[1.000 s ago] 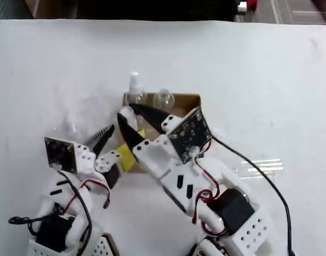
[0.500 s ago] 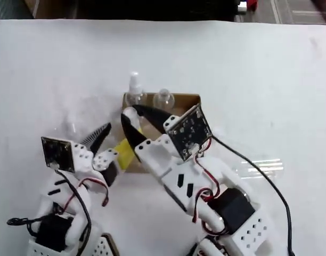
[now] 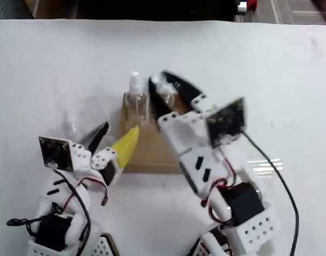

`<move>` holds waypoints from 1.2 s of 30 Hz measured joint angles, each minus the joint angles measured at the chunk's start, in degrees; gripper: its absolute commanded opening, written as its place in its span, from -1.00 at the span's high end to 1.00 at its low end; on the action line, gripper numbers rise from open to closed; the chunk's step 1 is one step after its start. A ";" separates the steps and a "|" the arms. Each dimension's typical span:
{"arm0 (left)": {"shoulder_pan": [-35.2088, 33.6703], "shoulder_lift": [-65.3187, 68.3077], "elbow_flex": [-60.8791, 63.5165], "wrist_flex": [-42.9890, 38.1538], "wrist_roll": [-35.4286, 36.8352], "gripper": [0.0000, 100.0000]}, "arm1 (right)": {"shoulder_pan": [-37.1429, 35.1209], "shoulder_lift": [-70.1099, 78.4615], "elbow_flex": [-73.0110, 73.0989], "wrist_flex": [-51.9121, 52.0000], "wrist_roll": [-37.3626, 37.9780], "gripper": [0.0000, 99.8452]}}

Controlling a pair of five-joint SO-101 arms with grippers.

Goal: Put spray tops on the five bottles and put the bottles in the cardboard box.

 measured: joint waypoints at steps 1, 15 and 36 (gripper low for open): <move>-0.35 0.00 0.00 0.00 0.00 0.50 | 1.14 0.09 -0.70 -1.05 0.00 0.97; -17.85 0.00 0.00 -1.58 0.00 0.50 | 11.08 18.02 -8.44 -10.81 0.00 0.97; -21.45 0.00 1.49 -1.76 0.00 0.50 | 11.34 22.07 -5.19 -16.97 0.00 0.97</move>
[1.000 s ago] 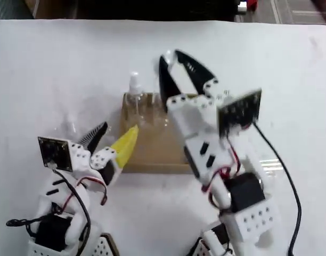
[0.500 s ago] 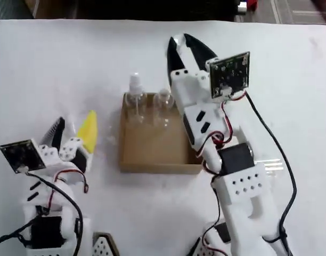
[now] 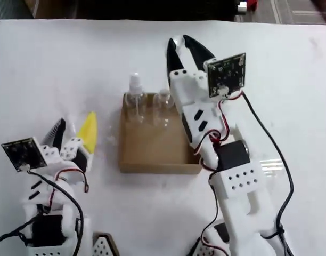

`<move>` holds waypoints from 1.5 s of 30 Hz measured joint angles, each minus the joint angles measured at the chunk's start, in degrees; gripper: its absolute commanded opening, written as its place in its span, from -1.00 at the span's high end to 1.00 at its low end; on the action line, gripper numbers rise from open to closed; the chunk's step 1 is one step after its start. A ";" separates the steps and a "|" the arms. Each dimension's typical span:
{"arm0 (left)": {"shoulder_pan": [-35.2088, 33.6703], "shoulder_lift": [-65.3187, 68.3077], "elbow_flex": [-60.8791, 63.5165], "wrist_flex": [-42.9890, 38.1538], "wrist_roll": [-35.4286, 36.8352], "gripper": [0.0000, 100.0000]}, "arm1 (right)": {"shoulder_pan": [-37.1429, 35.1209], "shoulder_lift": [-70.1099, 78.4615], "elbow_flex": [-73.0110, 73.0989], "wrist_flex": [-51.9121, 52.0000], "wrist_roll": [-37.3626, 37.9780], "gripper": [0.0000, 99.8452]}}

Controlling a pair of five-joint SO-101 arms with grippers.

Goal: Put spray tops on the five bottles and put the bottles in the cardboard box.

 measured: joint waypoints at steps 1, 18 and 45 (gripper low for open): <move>0.00 0.00 0.00 0.00 0.00 0.50 | 0.00 0.09 0.09 0.00 0.00 0.97; 0.00 0.00 0.00 0.00 0.00 0.50 | -0.18 0.70 8.62 -0.53 0.00 0.97; 0.00 0.00 0.00 -0.53 0.00 0.50 | -1.76 12.31 15.21 -11.08 0.00 0.96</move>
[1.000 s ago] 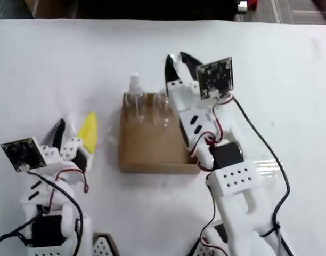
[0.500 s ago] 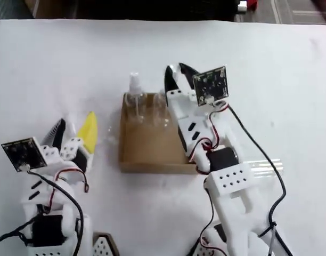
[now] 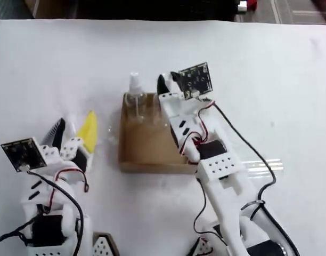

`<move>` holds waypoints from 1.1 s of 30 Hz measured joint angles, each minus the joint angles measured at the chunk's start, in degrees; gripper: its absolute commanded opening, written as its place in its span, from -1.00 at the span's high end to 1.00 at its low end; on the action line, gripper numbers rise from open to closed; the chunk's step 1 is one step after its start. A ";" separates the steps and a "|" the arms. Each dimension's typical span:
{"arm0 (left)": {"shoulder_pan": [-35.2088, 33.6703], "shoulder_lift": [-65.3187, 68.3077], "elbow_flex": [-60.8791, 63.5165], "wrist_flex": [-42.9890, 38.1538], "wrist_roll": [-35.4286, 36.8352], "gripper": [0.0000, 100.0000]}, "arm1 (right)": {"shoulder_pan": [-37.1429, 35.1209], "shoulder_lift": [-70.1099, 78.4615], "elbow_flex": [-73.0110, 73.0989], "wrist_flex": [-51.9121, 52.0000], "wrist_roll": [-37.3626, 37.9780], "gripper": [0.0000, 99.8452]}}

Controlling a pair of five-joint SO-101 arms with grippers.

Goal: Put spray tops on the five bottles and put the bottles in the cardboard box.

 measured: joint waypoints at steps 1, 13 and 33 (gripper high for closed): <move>0.00 0.00 0.00 -0.09 0.00 0.50 | -0.09 0.26 0.00 0.00 0.00 0.96; 0.00 0.00 0.00 -0.18 0.00 0.50 | -0.09 0.35 0.00 0.00 0.00 0.61; 0.00 0.00 0.00 -0.18 0.00 0.50 | -2.11 0.35 0.00 0.00 0.00 0.60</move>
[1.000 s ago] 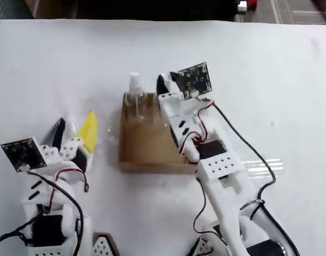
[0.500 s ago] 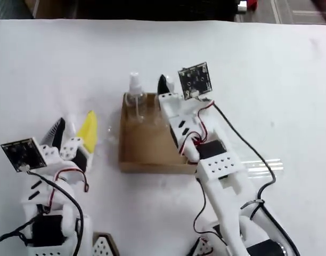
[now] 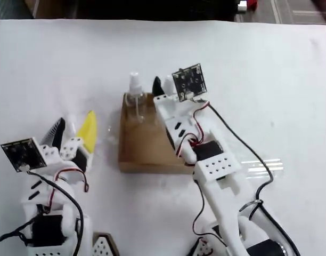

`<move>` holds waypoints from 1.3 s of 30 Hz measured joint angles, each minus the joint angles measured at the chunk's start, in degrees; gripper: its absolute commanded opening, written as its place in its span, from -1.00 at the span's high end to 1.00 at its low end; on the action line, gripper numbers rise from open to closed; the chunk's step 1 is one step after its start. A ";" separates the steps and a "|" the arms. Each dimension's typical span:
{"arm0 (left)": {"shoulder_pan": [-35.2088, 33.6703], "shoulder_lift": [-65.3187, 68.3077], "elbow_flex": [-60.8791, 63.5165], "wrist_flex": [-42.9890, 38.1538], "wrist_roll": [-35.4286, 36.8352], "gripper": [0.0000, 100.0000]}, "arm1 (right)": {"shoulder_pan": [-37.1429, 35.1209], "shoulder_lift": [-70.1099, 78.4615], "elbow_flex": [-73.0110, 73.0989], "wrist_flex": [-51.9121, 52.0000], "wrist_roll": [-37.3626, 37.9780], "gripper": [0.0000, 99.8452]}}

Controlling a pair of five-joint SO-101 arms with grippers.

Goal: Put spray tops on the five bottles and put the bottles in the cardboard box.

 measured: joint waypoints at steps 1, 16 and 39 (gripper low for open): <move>0.00 0.00 0.00 0.00 0.00 0.50 | 0.00 -0.09 0.00 0.00 0.00 0.60; 0.00 0.00 0.00 0.00 0.00 0.50 | 3.87 -33.49 0.00 20.57 0.00 0.78; 1.32 0.00 6.15 -6.77 0.00 0.50 | 24.44 -64.62 40.62 20.13 3.16 0.95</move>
